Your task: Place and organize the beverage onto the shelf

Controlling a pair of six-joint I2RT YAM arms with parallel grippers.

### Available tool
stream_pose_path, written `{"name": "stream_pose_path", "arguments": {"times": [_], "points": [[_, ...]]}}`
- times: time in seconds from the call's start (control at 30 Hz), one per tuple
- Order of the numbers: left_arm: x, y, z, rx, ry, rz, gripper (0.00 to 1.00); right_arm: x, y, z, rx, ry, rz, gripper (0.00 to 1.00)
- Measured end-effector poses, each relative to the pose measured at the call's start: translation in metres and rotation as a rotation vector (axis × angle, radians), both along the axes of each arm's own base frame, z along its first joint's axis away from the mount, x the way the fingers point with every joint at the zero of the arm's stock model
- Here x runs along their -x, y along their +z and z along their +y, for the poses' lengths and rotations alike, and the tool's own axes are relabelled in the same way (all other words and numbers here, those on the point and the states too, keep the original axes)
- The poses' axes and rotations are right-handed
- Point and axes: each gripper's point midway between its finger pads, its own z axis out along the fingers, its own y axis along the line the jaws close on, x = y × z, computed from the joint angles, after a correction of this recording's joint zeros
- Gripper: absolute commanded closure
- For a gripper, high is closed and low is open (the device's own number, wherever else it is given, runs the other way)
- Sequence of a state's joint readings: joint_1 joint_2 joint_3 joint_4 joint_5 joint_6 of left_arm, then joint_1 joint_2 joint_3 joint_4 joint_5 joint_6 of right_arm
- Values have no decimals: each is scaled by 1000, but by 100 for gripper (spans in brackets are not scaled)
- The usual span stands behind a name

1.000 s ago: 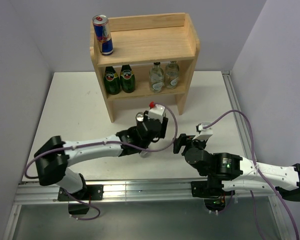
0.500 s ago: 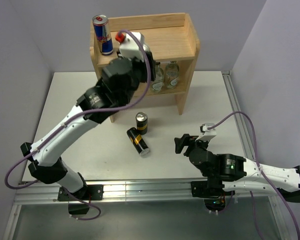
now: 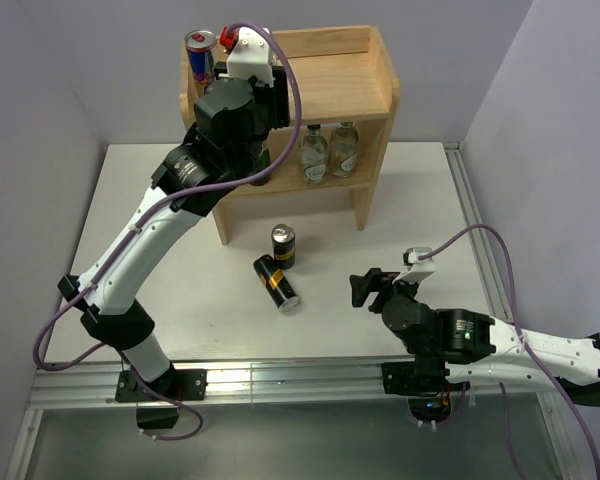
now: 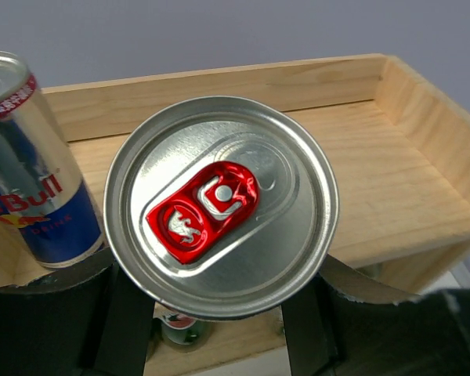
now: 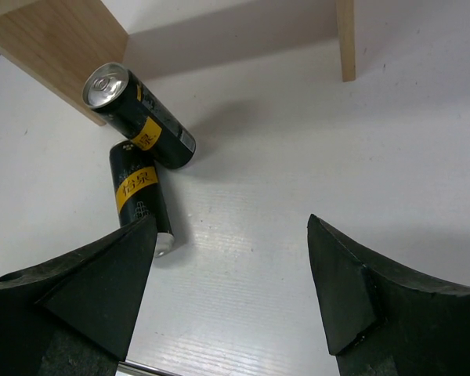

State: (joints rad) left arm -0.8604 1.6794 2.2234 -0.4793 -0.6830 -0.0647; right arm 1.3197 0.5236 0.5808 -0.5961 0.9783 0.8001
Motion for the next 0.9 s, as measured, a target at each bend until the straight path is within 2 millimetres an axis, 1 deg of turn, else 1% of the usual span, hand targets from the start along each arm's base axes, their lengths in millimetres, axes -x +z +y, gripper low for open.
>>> {"name": "stream_pose_path", "arguments": {"times": [0.23,0.37,0.43,0.57,0.73,0.77,0.8,0.9], "points": [[-26,-11,20,-33,106,8,100,0,1,0,-6,1,-3,16],[-43,-22,30,-48,151,26,100,0,1,0,-5,2,-4,16],[-50,-22,34,-38,168,19,100,0,1,0,-5,2,-4,16],[-57,-22,49,-34,205,19,100,0,1,0,-4,2,-4,16],[-67,-22,58,1,223,15,100,0,1,0,-4,2,-4,16],[-69,-23,60,10,227,14,99,0,1,0,-4,2,-4,16],[-70,-23,61,20,231,10,95,0,1,0,-4,2,-4,16],[-73,-23,62,35,235,-2,89,0,1,0,-4,2,-4,16]]}}
